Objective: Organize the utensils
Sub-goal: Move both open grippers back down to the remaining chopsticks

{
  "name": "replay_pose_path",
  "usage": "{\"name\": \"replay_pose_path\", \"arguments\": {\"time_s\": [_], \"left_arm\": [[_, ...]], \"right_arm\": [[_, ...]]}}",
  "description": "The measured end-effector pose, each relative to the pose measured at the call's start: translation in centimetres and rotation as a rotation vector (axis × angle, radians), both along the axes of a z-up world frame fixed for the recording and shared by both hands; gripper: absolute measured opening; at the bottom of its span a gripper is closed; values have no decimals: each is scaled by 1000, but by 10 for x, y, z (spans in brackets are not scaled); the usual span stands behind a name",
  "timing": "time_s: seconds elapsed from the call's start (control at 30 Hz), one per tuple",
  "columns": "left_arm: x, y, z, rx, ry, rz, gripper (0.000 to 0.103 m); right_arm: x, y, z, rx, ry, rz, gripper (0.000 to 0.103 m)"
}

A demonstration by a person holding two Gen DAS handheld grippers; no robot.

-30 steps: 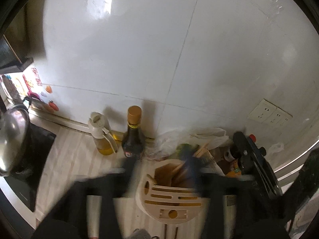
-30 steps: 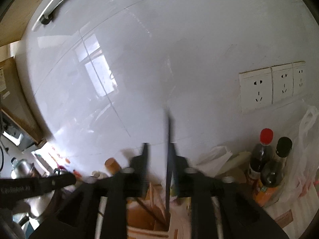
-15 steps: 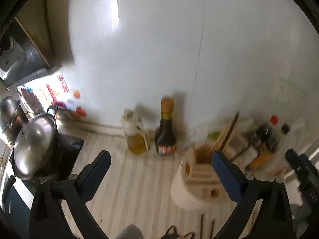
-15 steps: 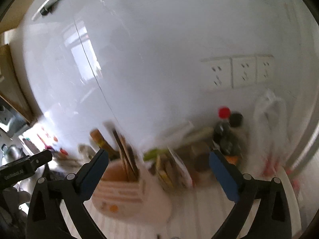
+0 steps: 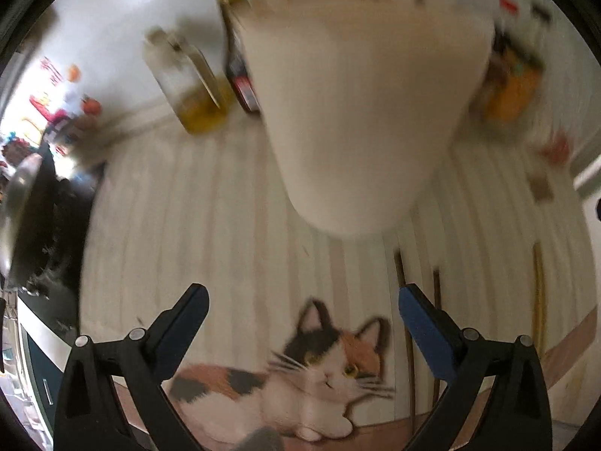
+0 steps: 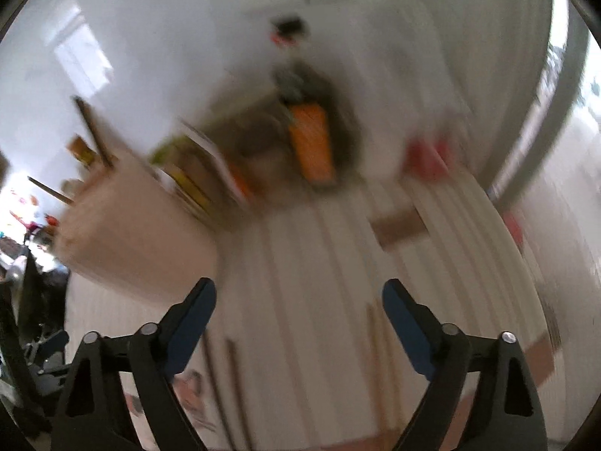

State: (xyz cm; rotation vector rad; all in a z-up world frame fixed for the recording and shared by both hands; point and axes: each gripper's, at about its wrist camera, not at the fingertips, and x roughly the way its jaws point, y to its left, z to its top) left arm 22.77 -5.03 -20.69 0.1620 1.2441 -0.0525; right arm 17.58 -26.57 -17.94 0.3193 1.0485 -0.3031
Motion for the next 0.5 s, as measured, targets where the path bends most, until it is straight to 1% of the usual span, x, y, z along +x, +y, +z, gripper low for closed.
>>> {"name": "replay_pose_path", "arguments": {"time_s": [0.03,0.07,0.1,0.13,0.17,0.2,0.23,0.27,0.3,0.33,0.37,0.4,0.43,0.5], "left_arm": [[-2,-6,-11,2,30,-5,100],[-4,-10,-19,-1,50,-11,96],[-6,-15,-27,1,71,-18,92],[-8,-20,-36,0,96,-28,90],[-9,-26,-44,-8,122,-38,85],[-10,-30,-50,-16,139,-46,78],[-11,-35,-57,-24,162,-53,73],[-11,-38,-62,-31,178,-58,66],[-13,-44,-69,-31,195,-68,58],[-14,-47,-73,-28,206,-72,54],[-15,-51,-77,-29,214,-79,44],[-16,-55,-81,-31,226,-86,40],[-16,-57,-83,-28,232,-89,38],[-18,-63,-86,-17,230,-99,31]], "right_arm": [[-5,-8,-8,10,24,-9,86],[-11,-16,-17,12,55,-21,82],[-15,-23,-27,10,85,-28,81],[-16,-26,-33,13,102,-28,77],[-21,-33,-43,18,126,-36,71],[-24,-39,-51,22,145,-43,67],[-26,-44,-59,30,166,-50,58],[-29,-49,-67,32,185,-59,50],[-31,-53,-73,32,198,-66,46],[-32,-56,-79,28,215,-72,41],[-34,-60,-86,27,237,-73,39],[-36,-61,-90,31,249,-72,38],[-37,-64,-95,33,263,-73,34],[-39,-67,-108,43,301,-53,33]]}}
